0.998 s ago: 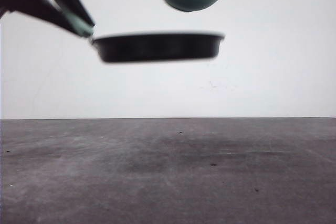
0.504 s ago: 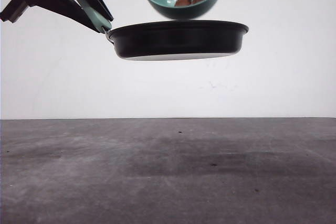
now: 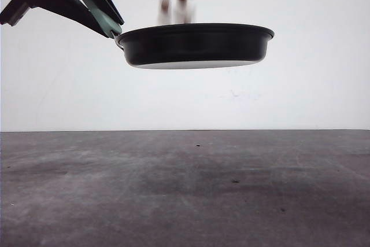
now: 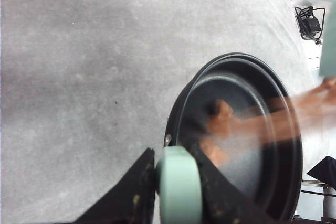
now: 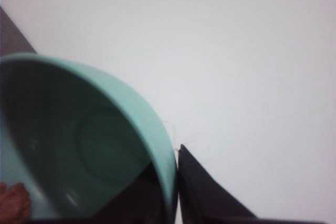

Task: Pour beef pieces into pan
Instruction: 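Tilt the bowl over the held pan to pour the beef cubes in, then lower the empty bowl back onto the table with the right gripper and release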

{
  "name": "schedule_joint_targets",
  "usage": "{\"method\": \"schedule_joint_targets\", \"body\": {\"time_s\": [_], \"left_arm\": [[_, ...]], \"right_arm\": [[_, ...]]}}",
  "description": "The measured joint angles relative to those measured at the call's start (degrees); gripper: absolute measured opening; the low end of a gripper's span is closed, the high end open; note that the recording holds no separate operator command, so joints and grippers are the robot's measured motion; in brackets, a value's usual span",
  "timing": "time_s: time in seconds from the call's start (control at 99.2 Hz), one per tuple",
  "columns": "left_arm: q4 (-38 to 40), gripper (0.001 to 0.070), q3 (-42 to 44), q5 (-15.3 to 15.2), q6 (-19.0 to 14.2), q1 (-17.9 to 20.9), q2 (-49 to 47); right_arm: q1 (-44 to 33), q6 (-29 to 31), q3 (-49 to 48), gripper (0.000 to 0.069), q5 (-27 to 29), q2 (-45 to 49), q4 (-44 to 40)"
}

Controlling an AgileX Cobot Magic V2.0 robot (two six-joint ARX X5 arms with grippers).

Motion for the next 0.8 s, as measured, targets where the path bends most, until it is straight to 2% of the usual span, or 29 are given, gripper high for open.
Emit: {"method": "schedule_joint_targets", "body": {"time_s": [0.353,0.514,0.585,0.645,0.726,0.797], "left_arm": [[-0.1,0.0060,0.0,-0.1,0.8,1.9,0.0],[0.0,0.0060,0.0,-0.2,1.2,3.3,0.0],[0.0,0.0060,0.0,-0.2,1.4,3.6,0.0],[0.0,0.0060,0.0,-0.2,1.6,3.8,0.0],[0.0,0.0060,0.0,-0.2,2.4,4.1,0.0],[-0.1,0.0060,0.0,-0.2,3.2,4.4,0.0]], "right_arm": [[0.0,-11.5,0.0,0.0017,-3.2,0.0,8.7],[-0.6,-11.8,0.0,0.0017,-5.7,0.0,10.2],[-1.4,-7.1,0.0,0.0017,-5.7,0.0,9.4],[-2.8,-0.2,0.0,0.0018,-5.9,-0.4,5.8],[-6.7,13.2,0.0,0.0018,-7.9,-2.1,-2.8],[-12.1,28.4,0.0,0.0018,-13.0,-4.6,-10.7]]}}
